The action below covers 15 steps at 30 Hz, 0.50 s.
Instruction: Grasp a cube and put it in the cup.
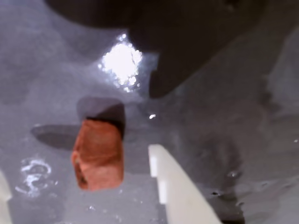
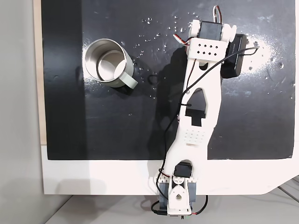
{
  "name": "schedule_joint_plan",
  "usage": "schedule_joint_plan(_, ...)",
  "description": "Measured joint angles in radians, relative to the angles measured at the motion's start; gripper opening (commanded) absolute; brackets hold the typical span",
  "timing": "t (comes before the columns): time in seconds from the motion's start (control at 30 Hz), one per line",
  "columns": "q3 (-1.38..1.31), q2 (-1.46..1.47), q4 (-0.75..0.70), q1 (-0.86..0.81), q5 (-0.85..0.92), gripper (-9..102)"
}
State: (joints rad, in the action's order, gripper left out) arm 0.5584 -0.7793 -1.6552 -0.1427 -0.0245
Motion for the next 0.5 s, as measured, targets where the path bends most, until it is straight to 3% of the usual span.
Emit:
schedule_joint_plan(0.2,-0.304,0.187,-0.12,0.012,-0.002,33)
schedule_joint_plan(0.5,-0.37,0.242,-0.133,0.017,0.0,33)
